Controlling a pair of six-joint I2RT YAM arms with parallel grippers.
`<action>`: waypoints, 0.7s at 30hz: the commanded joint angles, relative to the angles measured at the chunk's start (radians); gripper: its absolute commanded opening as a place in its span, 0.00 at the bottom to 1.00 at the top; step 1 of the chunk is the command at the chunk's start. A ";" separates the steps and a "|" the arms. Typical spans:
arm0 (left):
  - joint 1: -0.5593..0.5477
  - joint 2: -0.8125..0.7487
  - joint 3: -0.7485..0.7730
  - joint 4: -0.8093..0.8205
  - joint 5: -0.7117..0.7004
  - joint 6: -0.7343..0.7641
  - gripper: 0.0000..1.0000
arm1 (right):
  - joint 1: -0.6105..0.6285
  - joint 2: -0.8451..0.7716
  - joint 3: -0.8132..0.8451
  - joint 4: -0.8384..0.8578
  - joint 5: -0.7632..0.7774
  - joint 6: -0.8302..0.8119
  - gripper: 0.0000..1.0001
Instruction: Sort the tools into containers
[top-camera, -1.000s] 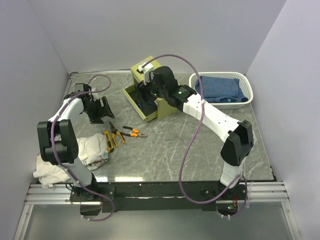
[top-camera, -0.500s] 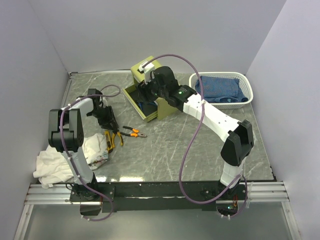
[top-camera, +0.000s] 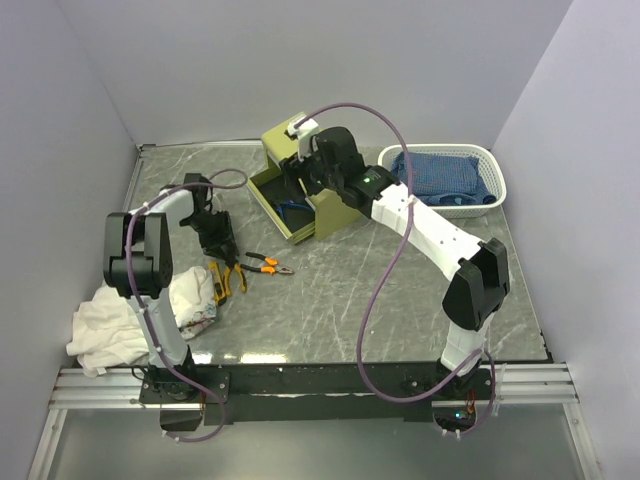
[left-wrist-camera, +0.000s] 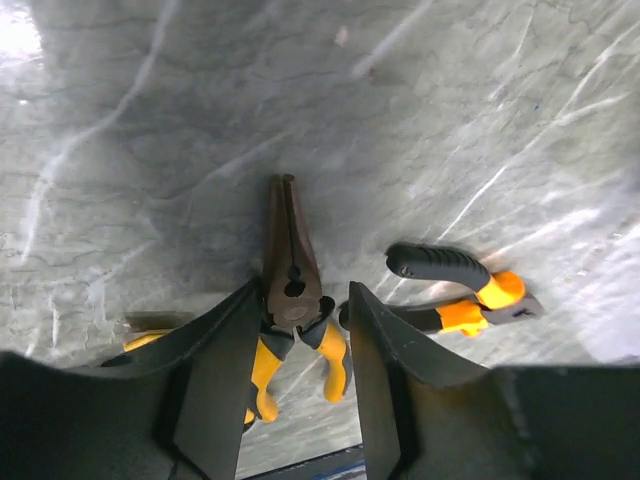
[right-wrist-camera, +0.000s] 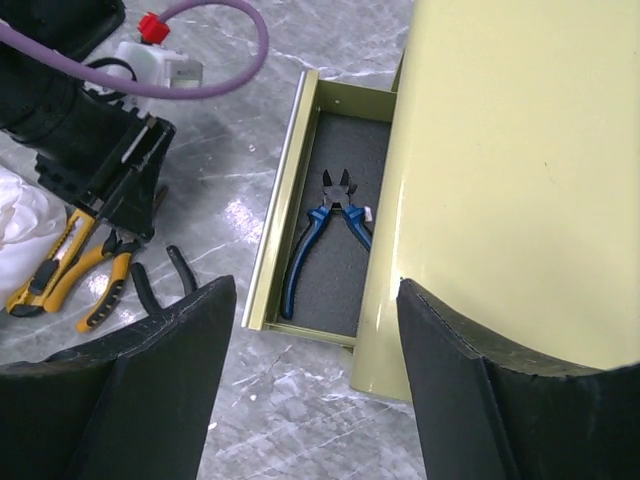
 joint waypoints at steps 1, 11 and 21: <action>-0.062 0.075 0.011 0.004 -0.197 0.050 0.47 | -0.013 -0.021 0.064 0.017 -0.012 0.012 0.73; -0.067 0.066 -0.006 0.004 -0.120 0.070 0.01 | -0.048 -0.035 0.046 0.023 -0.014 0.017 0.73; -0.025 -0.055 0.263 0.032 0.248 0.061 0.01 | -0.103 -0.041 0.038 0.006 -0.026 0.032 0.73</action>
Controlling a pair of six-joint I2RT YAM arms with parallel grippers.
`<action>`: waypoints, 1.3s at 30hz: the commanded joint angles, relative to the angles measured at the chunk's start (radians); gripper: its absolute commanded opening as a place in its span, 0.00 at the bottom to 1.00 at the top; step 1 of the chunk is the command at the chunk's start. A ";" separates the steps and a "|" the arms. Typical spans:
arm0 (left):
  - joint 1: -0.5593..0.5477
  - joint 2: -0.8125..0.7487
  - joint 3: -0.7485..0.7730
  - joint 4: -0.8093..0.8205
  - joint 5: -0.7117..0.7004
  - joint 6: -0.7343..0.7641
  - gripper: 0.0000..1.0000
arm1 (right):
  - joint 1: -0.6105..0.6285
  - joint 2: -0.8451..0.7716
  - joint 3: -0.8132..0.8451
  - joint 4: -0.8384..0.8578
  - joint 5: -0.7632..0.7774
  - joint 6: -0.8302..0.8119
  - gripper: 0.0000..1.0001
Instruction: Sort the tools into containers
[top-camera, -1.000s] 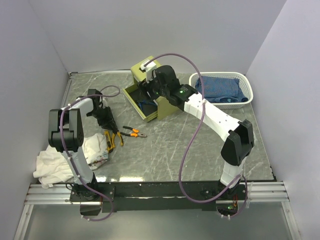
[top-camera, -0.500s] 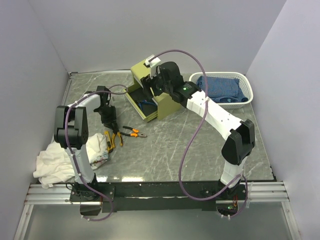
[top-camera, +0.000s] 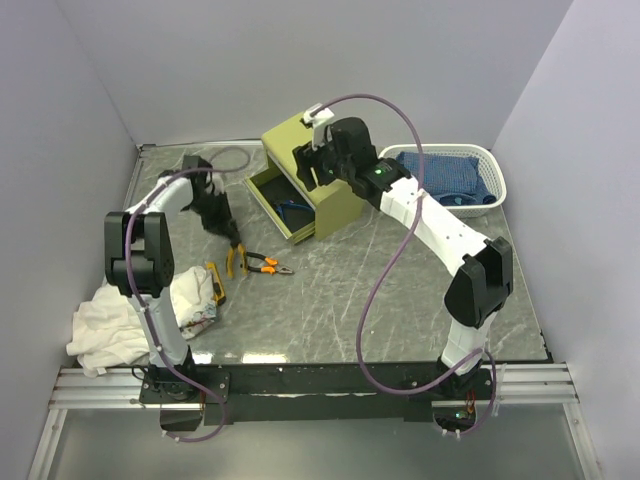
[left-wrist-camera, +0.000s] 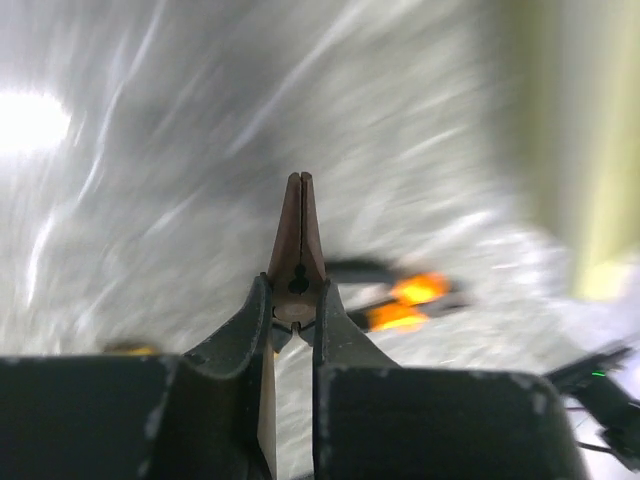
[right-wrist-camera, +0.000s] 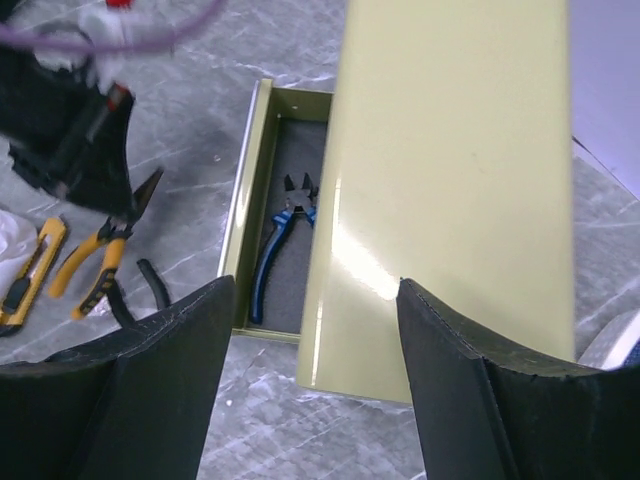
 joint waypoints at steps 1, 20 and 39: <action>0.000 -0.058 0.142 0.109 0.236 -0.021 0.01 | -0.045 -0.039 0.017 0.012 -0.013 0.019 0.73; -0.068 0.171 0.356 0.509 0.539 -0.438 0.01 | -0.115 -0.071 -0.053 0.022 -0.010 0.019 0.72; 0.004 -0.122 0.126 0.145 0.550 0.256 0.85 | -0.114 -0.077 -0.084 0.023 0.002 -0.019 0.73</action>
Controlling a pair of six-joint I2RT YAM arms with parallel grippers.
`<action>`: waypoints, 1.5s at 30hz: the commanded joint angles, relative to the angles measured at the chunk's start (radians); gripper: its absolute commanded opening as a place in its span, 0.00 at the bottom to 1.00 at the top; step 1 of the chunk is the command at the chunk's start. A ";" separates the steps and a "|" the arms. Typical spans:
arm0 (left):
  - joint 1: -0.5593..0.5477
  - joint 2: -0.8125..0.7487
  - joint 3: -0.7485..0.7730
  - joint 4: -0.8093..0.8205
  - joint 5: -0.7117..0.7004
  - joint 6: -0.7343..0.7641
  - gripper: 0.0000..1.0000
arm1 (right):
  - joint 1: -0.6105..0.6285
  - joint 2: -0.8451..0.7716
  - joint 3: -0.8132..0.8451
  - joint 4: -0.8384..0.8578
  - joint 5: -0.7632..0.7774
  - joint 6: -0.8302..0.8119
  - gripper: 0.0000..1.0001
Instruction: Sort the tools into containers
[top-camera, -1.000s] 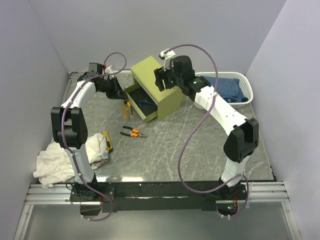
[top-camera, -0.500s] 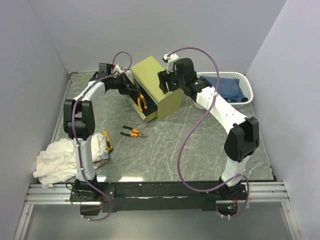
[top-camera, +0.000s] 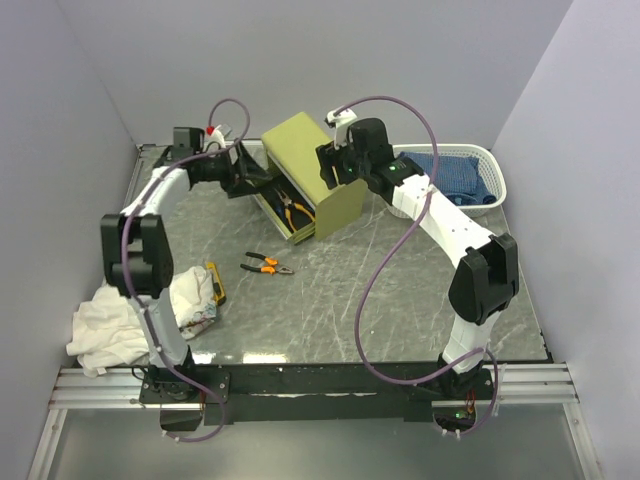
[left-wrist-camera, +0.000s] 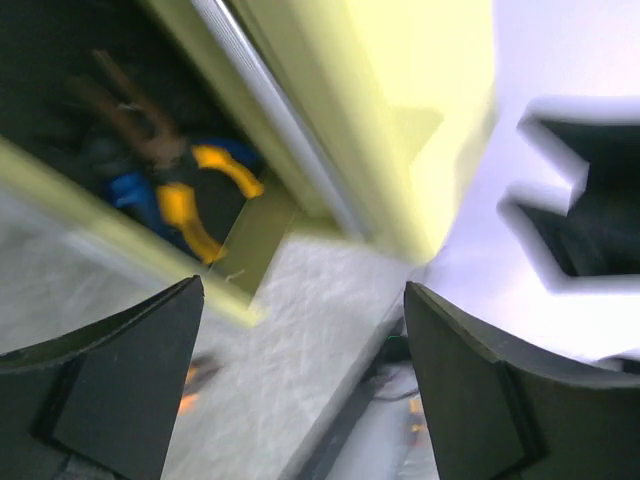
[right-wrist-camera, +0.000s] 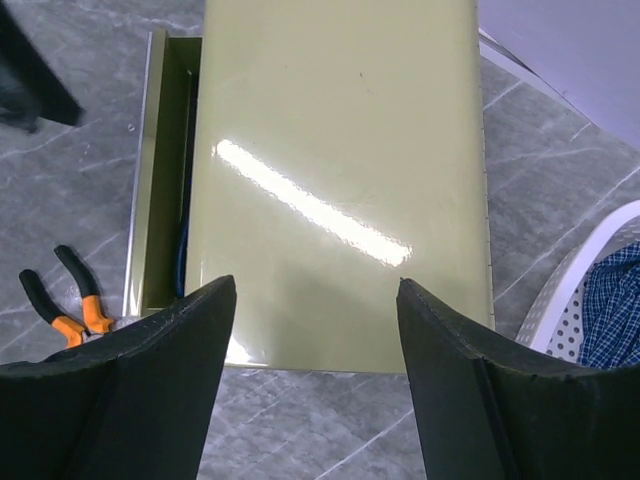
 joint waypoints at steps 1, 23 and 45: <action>0.002 -0.149 -0.051 -0.319 -0.102 0.673 0.84 | 0.002 -0.072 -0.006 0.019 0.003 -0.026 0.73; -0.285 -0.358 -0.525 -0.243 -0.392 1.580 0.56 | -0.025 -0.161 -0.106 0.019 -0.040 -0.054 0.73; -0.334 -0.303 -0.562 -0.248 -0.465 1.541 0.01 | -0.053 -0.182 -0.137 0.024 -0.037 -0.052 0.73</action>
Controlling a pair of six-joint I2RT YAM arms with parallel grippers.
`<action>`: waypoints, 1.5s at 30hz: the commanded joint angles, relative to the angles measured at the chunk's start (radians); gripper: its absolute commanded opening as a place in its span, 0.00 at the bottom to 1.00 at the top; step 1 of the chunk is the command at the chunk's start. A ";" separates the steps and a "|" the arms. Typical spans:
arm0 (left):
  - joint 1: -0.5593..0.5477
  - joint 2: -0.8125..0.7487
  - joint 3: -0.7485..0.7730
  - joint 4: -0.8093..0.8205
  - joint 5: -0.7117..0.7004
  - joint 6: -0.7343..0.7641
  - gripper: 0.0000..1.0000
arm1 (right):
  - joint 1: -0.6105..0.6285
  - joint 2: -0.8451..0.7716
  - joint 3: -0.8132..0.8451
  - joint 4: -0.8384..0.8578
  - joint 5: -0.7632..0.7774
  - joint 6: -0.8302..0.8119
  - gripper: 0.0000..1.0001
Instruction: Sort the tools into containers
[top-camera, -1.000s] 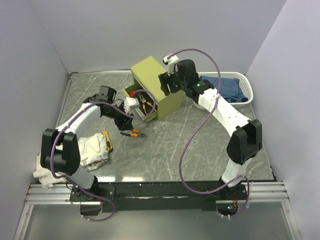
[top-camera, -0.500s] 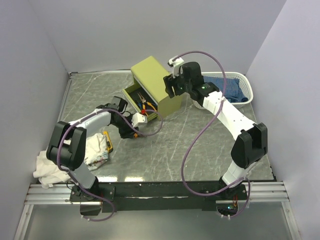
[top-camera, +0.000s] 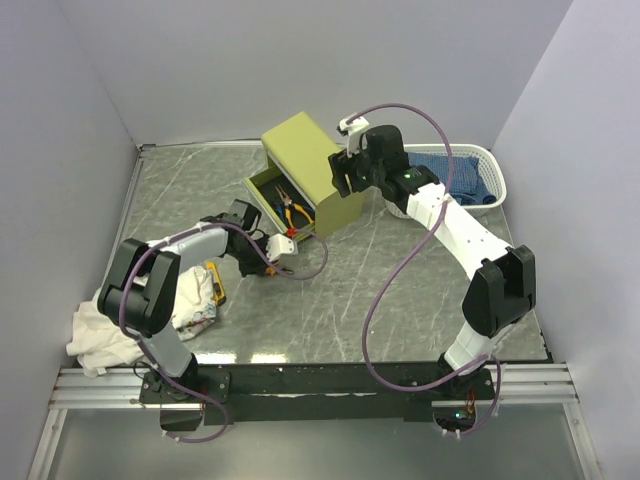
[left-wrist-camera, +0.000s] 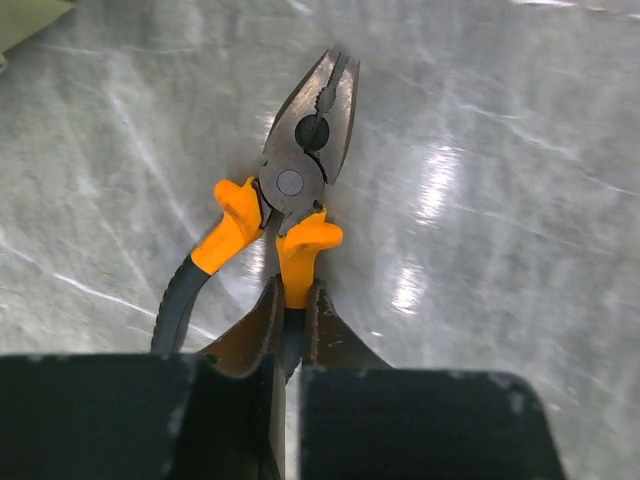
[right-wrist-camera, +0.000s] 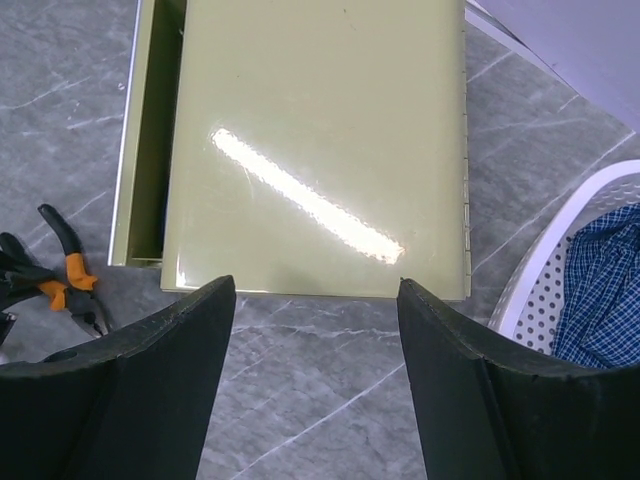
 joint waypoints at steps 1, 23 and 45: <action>0.005 -0.031 0.080 -0.158 0.096 -0.017 0.01 | -0.013 -0.068 -0.005 0.025 0.008 -0.007 0.73; 0.135 0.112 0.646 -0.137 0.134 -0.895 0.01 | -0.022 -0.043 0.019 0.027 0.012 0.012 0.73; 0.321 0.221 0.402 0.588 0.582 -2.067 0.01 | -0.020 -0.045 -0.012 -0.007 0.043 -0.009 0.73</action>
